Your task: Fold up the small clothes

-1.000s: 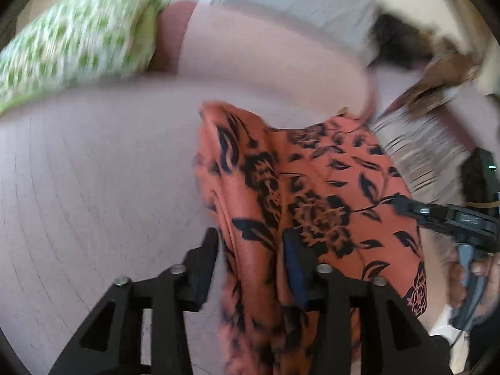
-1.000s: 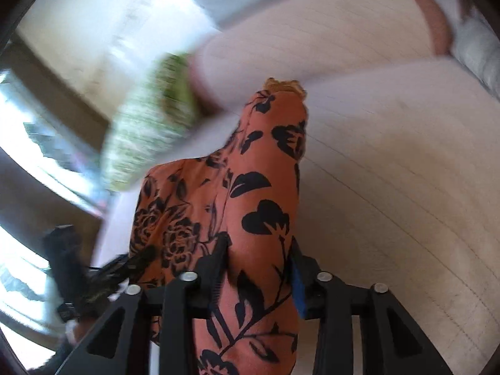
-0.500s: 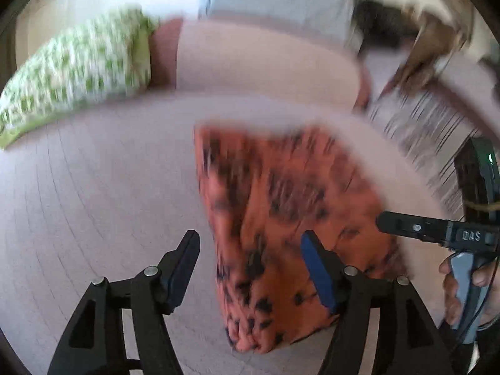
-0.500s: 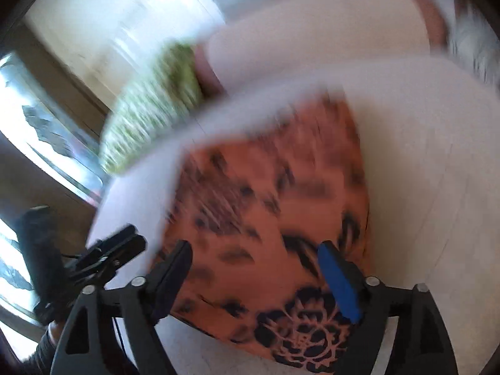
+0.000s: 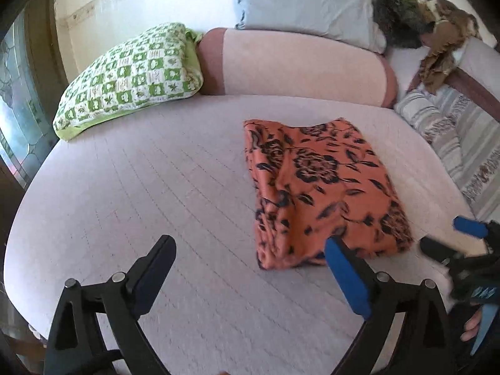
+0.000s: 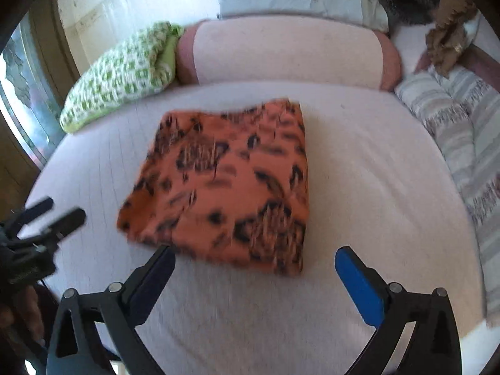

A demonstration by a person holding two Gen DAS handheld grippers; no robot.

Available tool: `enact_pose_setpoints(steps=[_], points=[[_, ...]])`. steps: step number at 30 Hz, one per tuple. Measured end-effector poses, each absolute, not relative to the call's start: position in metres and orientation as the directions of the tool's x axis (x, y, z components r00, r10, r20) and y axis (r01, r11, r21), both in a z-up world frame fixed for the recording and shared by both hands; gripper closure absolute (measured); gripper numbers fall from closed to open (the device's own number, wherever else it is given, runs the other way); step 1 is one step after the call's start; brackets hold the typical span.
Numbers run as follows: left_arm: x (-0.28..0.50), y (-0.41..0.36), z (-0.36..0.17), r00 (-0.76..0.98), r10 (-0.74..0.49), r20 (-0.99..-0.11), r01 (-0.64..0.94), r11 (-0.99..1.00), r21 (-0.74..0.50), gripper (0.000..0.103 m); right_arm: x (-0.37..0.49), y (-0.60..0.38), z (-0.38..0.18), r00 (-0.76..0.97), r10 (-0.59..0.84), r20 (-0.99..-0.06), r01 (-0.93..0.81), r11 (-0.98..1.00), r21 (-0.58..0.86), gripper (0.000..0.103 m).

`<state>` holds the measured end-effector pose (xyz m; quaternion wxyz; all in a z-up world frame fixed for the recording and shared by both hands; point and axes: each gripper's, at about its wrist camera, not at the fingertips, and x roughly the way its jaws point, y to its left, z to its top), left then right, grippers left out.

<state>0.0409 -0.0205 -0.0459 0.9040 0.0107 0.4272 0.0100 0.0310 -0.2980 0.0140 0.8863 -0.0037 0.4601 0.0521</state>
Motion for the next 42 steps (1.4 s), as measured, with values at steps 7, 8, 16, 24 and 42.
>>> enact_pose_setpoints(steps=[7, 8, 16, 24, 42], points=[[0.015, -0.035, -0.020, 0.664, -0.013, -0.748, 0.010, 1.000, -0.008, 0.005, -0.005, -0.280, 0.023, 0.608, 0.015, -0.794, -0.107, 0.992, -0.063, 0.000], [0.014, -0.037, -0.017, 0.666, -0.010, -0.746, 0.010, 1.000, -0.005, 0.004, -0.008, -0.281, 0.027, 0.619, 0.012, -0.785, -0.104, 0.992, -0.066, 0.000], [0.012, -0.051, -0.006, 0.687, -0.003, -0.726, 0.025, 0.999, 0.020, 0.003, -0.011, -0.288, 0.050, 0.666, -0.025, -0.746, -0.080, 0.991, -0.104, 0.000], [0.012, -0.054, -0.003, 0.701, -0.005, -0.714, 0.027, 0.999, 0.019, 0.003, -0.009, -0.288, 0.051, 0.674, -0.022, -0.738, -0.075, 0.992, -0.098, 0.000], [0.018, -0.048, -0.001, 0.705, 0.030, -0.708, -0.015, 0.999, 0.028, 0.003, -0.006, -0.288, 0.065, 0.716, -0.052, -0.696, -0.058, 0.989, -0.134, 0.000]])
